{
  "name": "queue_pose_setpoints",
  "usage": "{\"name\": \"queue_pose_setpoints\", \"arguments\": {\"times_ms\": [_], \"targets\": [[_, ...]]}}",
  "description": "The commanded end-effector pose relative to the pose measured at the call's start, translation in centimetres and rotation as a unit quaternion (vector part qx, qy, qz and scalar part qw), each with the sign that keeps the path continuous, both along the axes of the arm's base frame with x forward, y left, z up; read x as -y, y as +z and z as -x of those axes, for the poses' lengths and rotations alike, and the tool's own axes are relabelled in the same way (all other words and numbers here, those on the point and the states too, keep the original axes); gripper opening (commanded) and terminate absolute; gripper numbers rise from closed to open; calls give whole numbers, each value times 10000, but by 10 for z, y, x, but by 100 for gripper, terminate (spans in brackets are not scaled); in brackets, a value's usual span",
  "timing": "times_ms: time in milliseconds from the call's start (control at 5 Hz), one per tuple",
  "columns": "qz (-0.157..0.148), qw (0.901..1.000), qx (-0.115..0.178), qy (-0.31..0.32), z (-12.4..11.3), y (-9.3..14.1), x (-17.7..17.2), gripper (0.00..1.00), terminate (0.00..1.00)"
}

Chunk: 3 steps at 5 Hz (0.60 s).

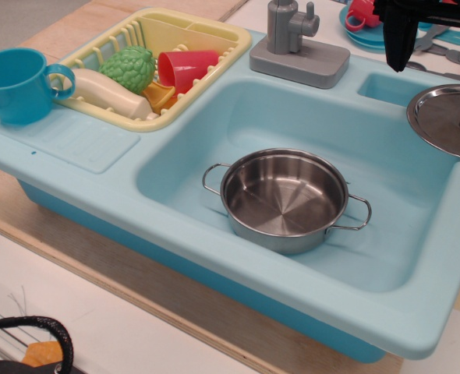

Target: Put lid on pot or pan

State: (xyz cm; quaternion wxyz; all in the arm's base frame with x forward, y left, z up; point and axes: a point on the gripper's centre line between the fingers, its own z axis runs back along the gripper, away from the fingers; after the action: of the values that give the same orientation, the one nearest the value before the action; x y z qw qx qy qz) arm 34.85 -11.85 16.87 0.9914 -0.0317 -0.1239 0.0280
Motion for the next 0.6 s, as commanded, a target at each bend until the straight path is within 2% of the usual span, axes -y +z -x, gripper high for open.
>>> {"name": "queue_pose_setpoints", "arguments": {"times_ms": [0, 200, 400], "targets": [[0, 10000, 0, 0, 0, 0, 0, 100, 0], [-11, 10000, -8, -93, -7, -3, 8, 100, 0], [73, 9997, -164, -183, -12, -11, 15, 100, 0]]}}
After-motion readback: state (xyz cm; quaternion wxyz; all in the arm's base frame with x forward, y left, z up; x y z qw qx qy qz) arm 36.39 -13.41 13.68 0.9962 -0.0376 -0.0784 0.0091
